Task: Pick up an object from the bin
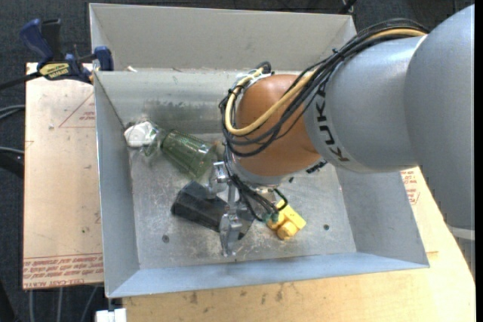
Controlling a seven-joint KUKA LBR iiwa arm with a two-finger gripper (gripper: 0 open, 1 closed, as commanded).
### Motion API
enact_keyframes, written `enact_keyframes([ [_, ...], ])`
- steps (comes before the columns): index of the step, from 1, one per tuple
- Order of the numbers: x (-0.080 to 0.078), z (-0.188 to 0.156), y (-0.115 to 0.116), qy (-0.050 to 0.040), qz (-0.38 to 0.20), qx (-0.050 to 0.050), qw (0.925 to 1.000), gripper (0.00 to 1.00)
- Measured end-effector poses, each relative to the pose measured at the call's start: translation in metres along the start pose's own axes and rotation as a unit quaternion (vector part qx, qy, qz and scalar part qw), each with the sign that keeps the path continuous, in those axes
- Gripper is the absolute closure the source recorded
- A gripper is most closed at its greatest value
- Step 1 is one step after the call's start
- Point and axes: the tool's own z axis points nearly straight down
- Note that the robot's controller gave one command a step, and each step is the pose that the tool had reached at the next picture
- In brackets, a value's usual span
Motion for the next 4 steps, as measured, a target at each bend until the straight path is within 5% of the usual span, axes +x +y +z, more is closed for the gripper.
enact_keyframes([
  [1,-0.023,0.02,0.003,-0.0135,0.014,0.001,0.9998,0.0],
  [2,-0.012,0.031,0.007,0.0022,0.018,-0.001,0.9998,1.0],
  [3,-0.012,0.031,0.007,0.0022,0.018,-0.001,0.9998,1.0],
  [4,-0.016,-0.128,0.003,0.0028,-0.144,-0.001,0.9896,1.0],
])
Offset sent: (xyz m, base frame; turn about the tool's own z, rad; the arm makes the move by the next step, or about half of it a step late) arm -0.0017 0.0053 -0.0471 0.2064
